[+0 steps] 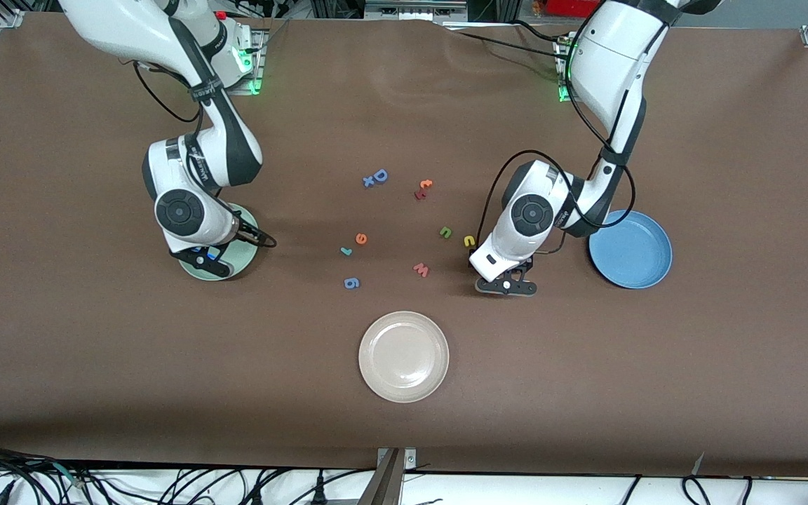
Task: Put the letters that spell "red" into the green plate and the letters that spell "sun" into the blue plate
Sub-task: 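Grasp the orange e with the right gripper while the left gripper lifts 2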
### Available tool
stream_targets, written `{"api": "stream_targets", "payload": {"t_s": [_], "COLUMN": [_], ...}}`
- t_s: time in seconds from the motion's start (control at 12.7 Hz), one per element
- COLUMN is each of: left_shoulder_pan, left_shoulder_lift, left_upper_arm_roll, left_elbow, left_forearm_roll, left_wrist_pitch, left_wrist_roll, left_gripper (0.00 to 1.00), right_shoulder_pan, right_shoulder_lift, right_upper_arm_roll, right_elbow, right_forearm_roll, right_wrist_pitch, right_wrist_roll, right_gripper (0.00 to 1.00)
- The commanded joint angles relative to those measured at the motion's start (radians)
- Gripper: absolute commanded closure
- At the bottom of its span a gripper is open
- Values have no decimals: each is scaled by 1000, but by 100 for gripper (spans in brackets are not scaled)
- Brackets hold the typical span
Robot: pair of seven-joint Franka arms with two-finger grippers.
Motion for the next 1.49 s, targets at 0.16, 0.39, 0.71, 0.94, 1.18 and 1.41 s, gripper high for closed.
{"api": "stream_targets", "payload": {"t_s": [0.16,0.39,0.71,0.94,1.18,1.41], "left_shoulder_pan": [-27,-27,-27,-27,-27,-27], "left_shoulder_lift": [1,-26,-26,-27,-39,-41], "left_upper_arm_roll": [7,7,7,21,22,25], "left_elbow": [-59,-87,-82,-73,-70,-68], "left_forearm_roll": [18,18,18,17,15,15], "left_wrist_pitch": [11,9,9,9,9,9], "left_wrist_roll": [-3,0,0,0,-1,-1], "left_gripper": [26,26,26,23,23,20], "right_shoulder_pan": [57,133,218,243,276,282], "right_shoulder_lift": [30,119,247,267,276,294], "right_upper_arm_roll": [83,86,86,86,83,83], "right_elbow": [84,133,252,251,240,240], "right_forearm_roll": [17,17,14,12,13,9], "right_wrist_pitch": [50,171,219,259,257,259], "right_wrist_roll": [232,336,432,458,478,478], "right_gripper": [8,9,12,24,34,39]}}
